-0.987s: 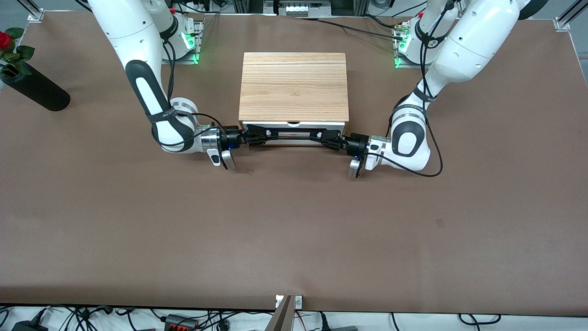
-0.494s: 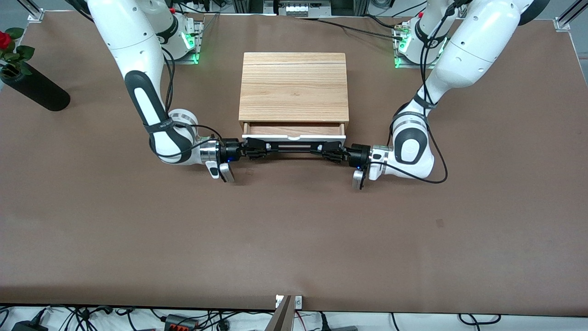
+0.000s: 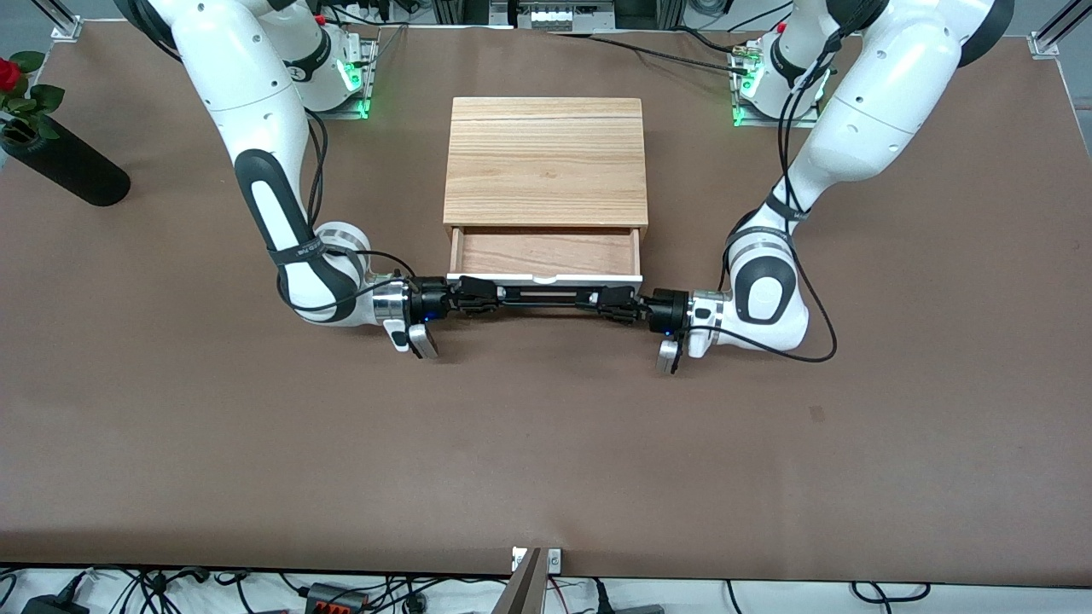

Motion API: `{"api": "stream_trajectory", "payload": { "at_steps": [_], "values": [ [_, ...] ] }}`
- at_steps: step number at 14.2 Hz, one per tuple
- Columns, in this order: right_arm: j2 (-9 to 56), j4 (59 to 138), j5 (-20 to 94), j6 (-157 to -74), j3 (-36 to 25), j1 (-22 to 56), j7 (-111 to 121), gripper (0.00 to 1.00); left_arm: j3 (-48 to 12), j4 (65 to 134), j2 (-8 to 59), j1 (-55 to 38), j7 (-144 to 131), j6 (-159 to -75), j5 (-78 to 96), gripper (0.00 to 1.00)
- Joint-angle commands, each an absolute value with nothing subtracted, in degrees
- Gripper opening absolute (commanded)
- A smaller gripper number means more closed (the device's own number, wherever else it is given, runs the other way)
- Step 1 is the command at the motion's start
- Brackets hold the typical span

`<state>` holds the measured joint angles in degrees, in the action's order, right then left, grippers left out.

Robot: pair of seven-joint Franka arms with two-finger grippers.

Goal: Pull top drawer with both arms simultaneously
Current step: 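Pull the handle outward with both grippers to slide the drawer open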

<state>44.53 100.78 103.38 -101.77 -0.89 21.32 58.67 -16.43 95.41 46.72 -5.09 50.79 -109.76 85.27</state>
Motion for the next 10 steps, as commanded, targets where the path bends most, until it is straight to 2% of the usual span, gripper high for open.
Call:
{"api": "stream_trajectory", "payload": {
  "at_steps": [1,6,7,8,9,10],
  "values": [
    [46.8,99.1,102.7,-101.8,-1.1,22.1,58.7,0.2,-16.3,89.3,49.0,-4.7,47.9,-112.0,87.4,0.15],
    [46.8,98.9,102.5,-101.8,-1.2,22.1,58.6,0.22,-16.3,88.7,49.0,-4.6,47.6,-112.0,87.3,0.15],
    [46.8,98.9,102.5,-101.9,-1.3,22.2,58.6,0.42,-16.0,88.6,49.0,-4.7,47.3,-112.0,87.3,0.15],
    [46.7,98.9,102.4,-101.9,-1.4,22.2,58.7,0.76,-15.9,88.6,49.0,-4.7,46.9,-112.0,87.3,0.15],
    [46.5,98.9,102.3,-102.2,-1.4,22.2,59.1,1.0,-15.9,88.6,49.0,-4.7,46.6,-112.0,87.3,0.19],
    [46.2,98.9,101.9,-103.1,-1.4,22.3,59.0,1.0,-15.9,88.6,49.1,-4.7,46.5,-112.0,87.3,0.37]
  ]
}}
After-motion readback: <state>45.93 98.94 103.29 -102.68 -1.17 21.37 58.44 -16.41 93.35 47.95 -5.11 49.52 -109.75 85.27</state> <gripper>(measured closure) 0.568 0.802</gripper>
